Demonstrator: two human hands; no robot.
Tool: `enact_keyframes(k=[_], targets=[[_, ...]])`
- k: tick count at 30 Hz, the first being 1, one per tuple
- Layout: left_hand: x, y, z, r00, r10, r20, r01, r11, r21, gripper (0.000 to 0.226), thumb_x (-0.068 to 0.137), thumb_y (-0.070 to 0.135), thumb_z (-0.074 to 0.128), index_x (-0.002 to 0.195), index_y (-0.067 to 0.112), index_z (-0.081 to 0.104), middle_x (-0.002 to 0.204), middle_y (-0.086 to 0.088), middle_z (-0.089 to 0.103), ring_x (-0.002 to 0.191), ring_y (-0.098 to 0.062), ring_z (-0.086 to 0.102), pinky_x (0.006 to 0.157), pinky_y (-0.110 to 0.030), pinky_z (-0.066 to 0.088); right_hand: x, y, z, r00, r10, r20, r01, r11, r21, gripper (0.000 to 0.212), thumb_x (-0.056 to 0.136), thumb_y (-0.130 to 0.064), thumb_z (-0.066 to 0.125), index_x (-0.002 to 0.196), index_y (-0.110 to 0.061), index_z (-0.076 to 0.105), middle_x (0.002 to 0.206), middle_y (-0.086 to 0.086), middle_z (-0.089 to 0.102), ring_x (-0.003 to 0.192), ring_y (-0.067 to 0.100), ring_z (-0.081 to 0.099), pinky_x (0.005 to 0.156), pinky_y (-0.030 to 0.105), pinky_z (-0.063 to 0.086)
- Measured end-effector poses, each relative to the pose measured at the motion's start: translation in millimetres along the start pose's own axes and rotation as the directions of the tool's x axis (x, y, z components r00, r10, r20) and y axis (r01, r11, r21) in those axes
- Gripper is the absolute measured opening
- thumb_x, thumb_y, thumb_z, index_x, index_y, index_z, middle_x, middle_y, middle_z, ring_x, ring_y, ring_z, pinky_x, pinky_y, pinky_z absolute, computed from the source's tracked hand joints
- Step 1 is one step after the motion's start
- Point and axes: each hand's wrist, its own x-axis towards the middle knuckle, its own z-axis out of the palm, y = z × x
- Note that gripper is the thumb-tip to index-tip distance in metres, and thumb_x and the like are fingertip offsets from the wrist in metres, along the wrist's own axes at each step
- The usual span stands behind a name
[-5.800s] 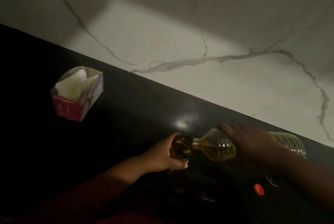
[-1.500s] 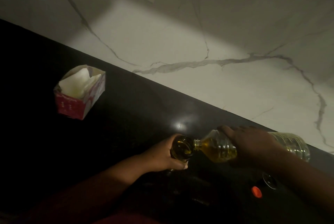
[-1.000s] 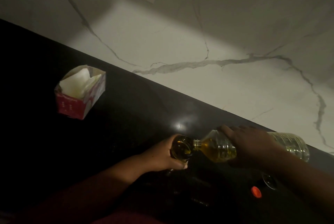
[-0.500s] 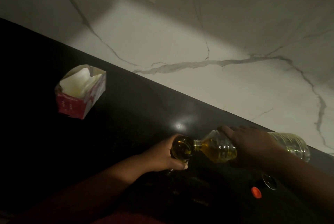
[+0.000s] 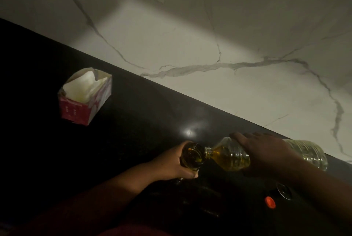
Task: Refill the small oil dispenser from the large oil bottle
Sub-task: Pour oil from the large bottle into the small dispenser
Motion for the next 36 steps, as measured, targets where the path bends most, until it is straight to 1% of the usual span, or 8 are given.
enact_keyframes(k=[7, 11, 15, 18, 24, 30, 33, 36], targets=[[0, 2, -1, 1.000, -0.006, 0.005, 0.006, 1.000, 0.008, 0.070, 0.064, 0.024, 0.087, 0.112, 0.054, 0.046, 0.117, 0.015, 0.063, 0.112, 0.001, 0.060, 0.100, -0.035, 0.051, 1, 0, 0, 1.000, -0.005, -0.002, 0.005, 1.000, -0.010, 0.086, 0.071, -0.063, 0.061, 0.139, -0.034, 0.019, 0.126, -0.007, 0.053, 0.113, 0.017, 0.054, 0.091, 0.032, 0.044], [1, 0, -2, 1.000, -0.010, 0.011, 0.010, 1.000, 0.016, 0.072, 0.064, 0.023, 0.088, 0.113, 0.054, 0.045, 0.119, 0.015, 0.062, 0.114, 0.000, 0.058, 0.102, -0.032, 0.049, 1, 0, 0, 1.000, 0.002, 0.002, -0.002, 1.000, 0.001, 0.086, 0.069, -0.065, 0.061, 0.139, -0.034, 0.020, 0.126, -0.007, 0.053, 0.113, 0.017, 0.054, 0.093, 0.033, 0.045], [2, -2, -1, 1.000, -0.007, 0.013, 0.007, 1.000, 0.018, 0.074, 0.061, 0.028, 0.088, 0.113, 0.057, 0.044, 0.120, 0.014, 0.063, 0.115, -0.001, 0.059, 0.104, -0.038, 0.048, 1, 0, 0, 1.000, 0.006, 0.015, -0.006, 1.000, -0.007, 0.087, 0.068, -0.064, 0.063, 0.138, -0.034, 0.020, 0.126, -0.007, 0.053, 0.114, 0.017, 0.054, 0.091, 0.031, 0.044], [2, -3, -1, 1.000, -0.009, 0.018, 0.008, 0.999, 0.031, 0.075, 0.059, 0.033, 0.087, 0.112, 0.062, 0.043, 0.120, 0.015, 0.063, 0.116, -0.002, 0.058, 0.104, -0.039, 0.048, 0, -1, -2, 1.000, 0.000, 0.019, 0.000, 1.000, -0.004, 0.090, 0.068, -0.063, 0.065, 0.139, -0.034, 0.019, 0.128, -0.007, 0.052, 0.115, 0.018, 0.053, 0.091, 0.031, 0.042], [2, -3, -2, 1.000, 0.009, 0.015, -0.009, 1.000, 0.024, 0.072, 0.064, 0.021, 0.088, 0.113, 0.052, 0.045, 0.119, 0.015, 0.063, 0.113, 0.002, 0.058, 0.104, -0.033, 0.048, 0, -2, -2, 1.000, 0.010, 0.013, -0.010, 1.000, -0.009, 0.088, 0.068, -0.063, 0.064, 0.138, -0.035, 0.019, 0.128, -0.007, 0.052, 0.114, 0.017, 0.053, 0.091, 0.030, 0.043], [3, -6, -2, 1.000, 0.026, 0.012, -0.026, 1.000, 0.008, 0.072, 0.061, 0.025, 0.088, 0.113, 0.054, 0.047, 0.118, 0.013, 0.064, 0.113, 0.000, 0.060, 0.103, -0.036, 0.049, 1, -2, -4, 1.000, 0.004, 0.024, -0.004, 1.000, 0.000, 0.085, 0.069, -0.062, 0.063, 0.138, -0.034, 0.021, 0.127, -0.006, 0.052, 0.115, 0.018, 0.053, 0.093, 0.033, 0.045], [3, -7, -2, 1.000, 0.027, 0.015, -0.027, 1.000, 0.006, 0.071, 0.063, 0.022, 0.088, 0.115, 0.051, 0.048, 0.118, 0.013, 0.064, 0.112, 0.000, 0.060, 0.102, -0.035, 0.049, 0, -2, -5, 1.000, 0.001, 0.022, -0.001, 1.000, 0.000, 0.085, 0.070, -0.061, 0.063, 0.138, -0.033, 0.021, 0.128, -0.007, 0.052, 0.115, 0.017, 0.053, 0.093, 0.031, 0.044], [4, -9, -1, 1.000, 0.020, 0.012, -0.020, 1.000, 0.008, 0.072, 0.062, 0.025, 0.087, 0.117, 0.049, 0.048, 0.118, 0.013, 0.065, 0.112, 0.000, 0.060, 0.103, -0.037, 0.049, 0, -2, -5, 1.000, 0.002, 0.026, -0.002, 1.000, 0.004, 0.086, 0.070, -0.061, 0.064, 0.139, -0.033, 0.020, 0.128, -0.006, 0.052, 0.115, 0.018, 0.052, 0.092, 0.031, 0.043]])
